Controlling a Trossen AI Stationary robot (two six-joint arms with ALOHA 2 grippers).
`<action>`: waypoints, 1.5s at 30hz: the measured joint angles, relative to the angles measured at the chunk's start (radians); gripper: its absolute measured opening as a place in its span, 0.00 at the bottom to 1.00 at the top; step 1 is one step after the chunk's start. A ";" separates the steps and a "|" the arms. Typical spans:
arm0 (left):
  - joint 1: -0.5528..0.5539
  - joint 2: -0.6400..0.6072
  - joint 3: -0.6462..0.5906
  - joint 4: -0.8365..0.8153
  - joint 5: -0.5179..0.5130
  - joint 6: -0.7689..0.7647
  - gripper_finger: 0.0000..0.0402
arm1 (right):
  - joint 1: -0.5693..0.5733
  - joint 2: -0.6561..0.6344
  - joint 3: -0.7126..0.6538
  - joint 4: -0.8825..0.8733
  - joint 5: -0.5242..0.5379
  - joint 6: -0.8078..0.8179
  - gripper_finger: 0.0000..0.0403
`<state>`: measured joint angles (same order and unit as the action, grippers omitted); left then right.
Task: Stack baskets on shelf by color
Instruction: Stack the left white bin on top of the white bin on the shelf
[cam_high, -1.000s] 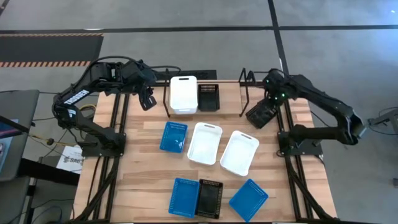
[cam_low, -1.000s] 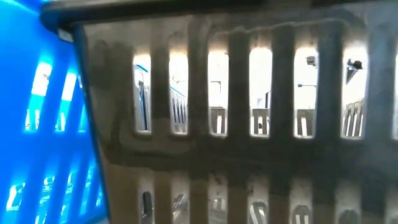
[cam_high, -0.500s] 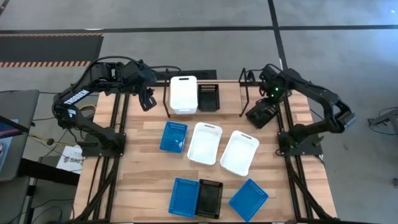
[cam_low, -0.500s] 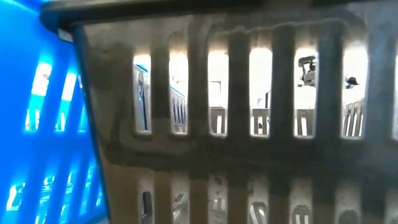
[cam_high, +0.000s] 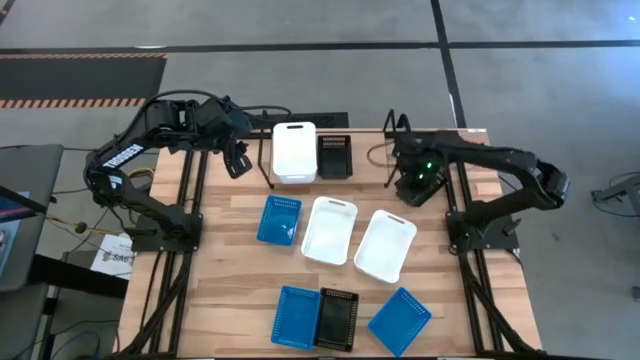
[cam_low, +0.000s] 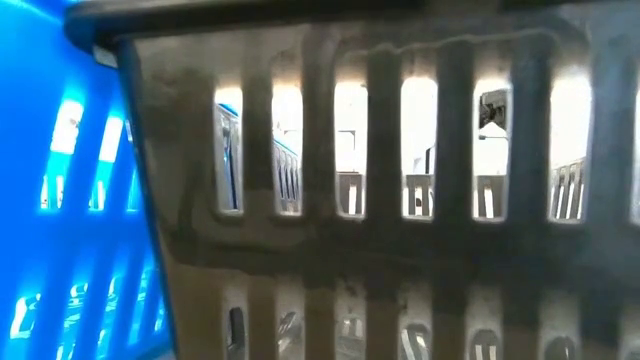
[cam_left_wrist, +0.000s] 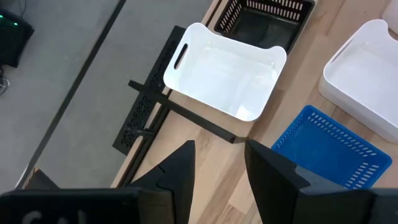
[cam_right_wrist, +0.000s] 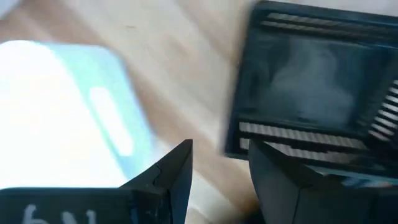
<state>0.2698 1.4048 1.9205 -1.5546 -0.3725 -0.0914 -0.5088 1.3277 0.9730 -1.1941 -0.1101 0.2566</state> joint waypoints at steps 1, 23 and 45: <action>0.000 0.000 0.000 0.000 0.000 0.000 0.32 | 0.038 0.000 0.000 0.003 0.000 0.021 0.43; 0.000 0.003 0.000 0.000 0.000 -0.046 0.32 | 0.493 0.000 0.000 0.574 -0.019 0.323 0.41; -0.260 0.005 -0.571 0.623 0.236 -0.044 0.32 | 0.500 0.000 0.481 0.637 -0.049 -0.073 0.39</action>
<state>0.0102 1.4094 1.3498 -0.9316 -0.1366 -0.1357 -0.0090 1.3277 1.4537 -0.5572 -0.1593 0.1834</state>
